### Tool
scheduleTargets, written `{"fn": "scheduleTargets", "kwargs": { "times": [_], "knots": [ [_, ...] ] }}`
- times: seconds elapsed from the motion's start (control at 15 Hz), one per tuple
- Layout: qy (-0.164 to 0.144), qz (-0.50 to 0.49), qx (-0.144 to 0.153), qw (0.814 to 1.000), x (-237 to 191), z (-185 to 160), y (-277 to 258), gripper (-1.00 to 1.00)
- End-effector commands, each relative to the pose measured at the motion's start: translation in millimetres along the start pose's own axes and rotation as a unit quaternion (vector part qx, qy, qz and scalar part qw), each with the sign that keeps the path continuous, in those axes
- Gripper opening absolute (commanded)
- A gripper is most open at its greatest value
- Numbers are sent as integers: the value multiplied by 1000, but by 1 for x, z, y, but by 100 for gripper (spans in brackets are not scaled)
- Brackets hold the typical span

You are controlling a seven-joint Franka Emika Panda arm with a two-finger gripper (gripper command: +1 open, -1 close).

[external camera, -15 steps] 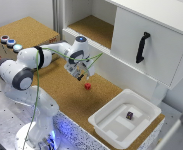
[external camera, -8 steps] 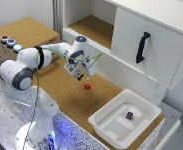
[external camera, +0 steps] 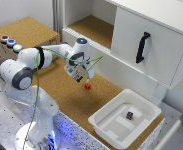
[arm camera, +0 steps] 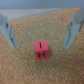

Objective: Grasp the pink block

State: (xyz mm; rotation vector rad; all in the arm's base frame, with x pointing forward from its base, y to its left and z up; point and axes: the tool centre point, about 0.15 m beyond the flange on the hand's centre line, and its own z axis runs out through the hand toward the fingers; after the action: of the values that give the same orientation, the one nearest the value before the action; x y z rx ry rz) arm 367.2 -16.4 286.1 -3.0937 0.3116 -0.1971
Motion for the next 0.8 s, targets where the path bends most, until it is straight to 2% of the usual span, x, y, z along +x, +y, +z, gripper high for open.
{"fn": "scheduleTargets", "kwargs": {
  "times": [0.0,0.27,0.73],
  "knots": [
    [9,-22,-4,1000,14,39,-7,100],
    [20,-34,-18,999,28,52,-6,100],
    [29,-64,-18,997,41,79,-7,100]
  ]
}}
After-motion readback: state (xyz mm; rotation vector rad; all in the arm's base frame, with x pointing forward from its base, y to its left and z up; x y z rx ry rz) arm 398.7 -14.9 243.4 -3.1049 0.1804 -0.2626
